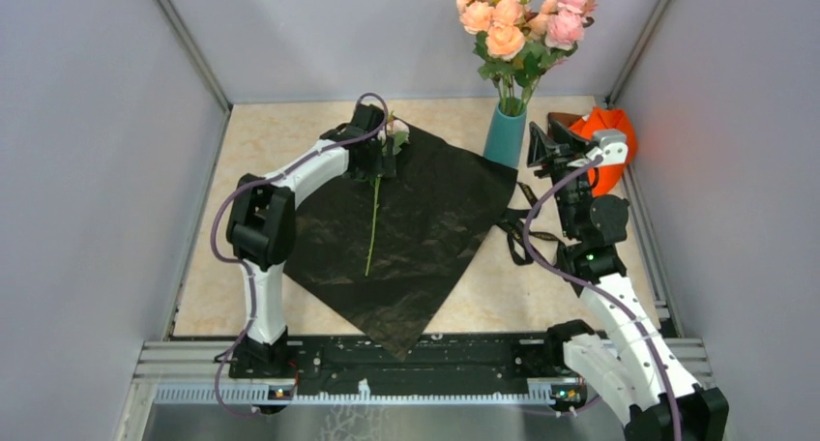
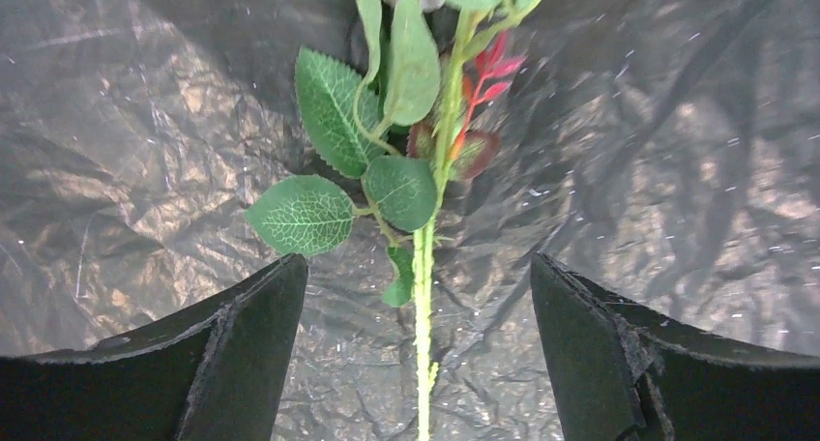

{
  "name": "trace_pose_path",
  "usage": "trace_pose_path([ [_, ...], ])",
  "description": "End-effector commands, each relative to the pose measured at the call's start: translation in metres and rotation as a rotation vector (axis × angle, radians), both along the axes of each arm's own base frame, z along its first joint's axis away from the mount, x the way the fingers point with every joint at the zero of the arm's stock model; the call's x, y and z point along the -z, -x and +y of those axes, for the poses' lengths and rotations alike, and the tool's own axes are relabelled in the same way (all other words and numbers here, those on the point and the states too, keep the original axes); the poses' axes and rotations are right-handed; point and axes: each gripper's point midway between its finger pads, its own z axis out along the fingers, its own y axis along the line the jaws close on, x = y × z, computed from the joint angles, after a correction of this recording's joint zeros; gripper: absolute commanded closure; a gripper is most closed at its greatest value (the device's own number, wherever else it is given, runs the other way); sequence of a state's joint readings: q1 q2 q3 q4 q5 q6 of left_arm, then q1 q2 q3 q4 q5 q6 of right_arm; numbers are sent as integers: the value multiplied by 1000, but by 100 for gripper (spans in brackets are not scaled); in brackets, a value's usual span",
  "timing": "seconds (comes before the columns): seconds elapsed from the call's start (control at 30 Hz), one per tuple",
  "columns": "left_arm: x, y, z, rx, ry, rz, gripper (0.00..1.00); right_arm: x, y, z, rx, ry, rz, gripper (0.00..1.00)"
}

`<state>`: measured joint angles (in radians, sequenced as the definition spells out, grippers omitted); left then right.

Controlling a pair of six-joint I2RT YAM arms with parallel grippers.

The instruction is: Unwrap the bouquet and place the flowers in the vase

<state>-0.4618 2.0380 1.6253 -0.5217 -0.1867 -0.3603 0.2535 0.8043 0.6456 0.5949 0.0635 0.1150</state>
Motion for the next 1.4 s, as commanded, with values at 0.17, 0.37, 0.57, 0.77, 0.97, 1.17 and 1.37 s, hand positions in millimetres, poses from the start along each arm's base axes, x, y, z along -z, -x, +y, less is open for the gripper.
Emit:
trace_pose_path([
  [0.17,32,3,2,23,-54,96,28,-10,27,-6,2,-9,-35,58],
  [0.37,40,6,-1,39,-38,107,63,-4,28,-5,-10,-9,-24,58],
  [0.57,18,4,-13,96,42,15,100,4,29,1,-43,-10,-12,58],
  [0.77,-50,22,-45,265,270,-242,100,16,31,24,-135,34,27,58],
  [0.97,-133,58,-70,421,449,-484,100,29,25,49,-189,104,80,57],
  [1.17,-196,99,-85,547,529,-767,100,51,13,78,-276,164,193,56],
  [1.37,-225,147,-105,721,611,-910,100,71,2,118,-401,197,348,56],
])
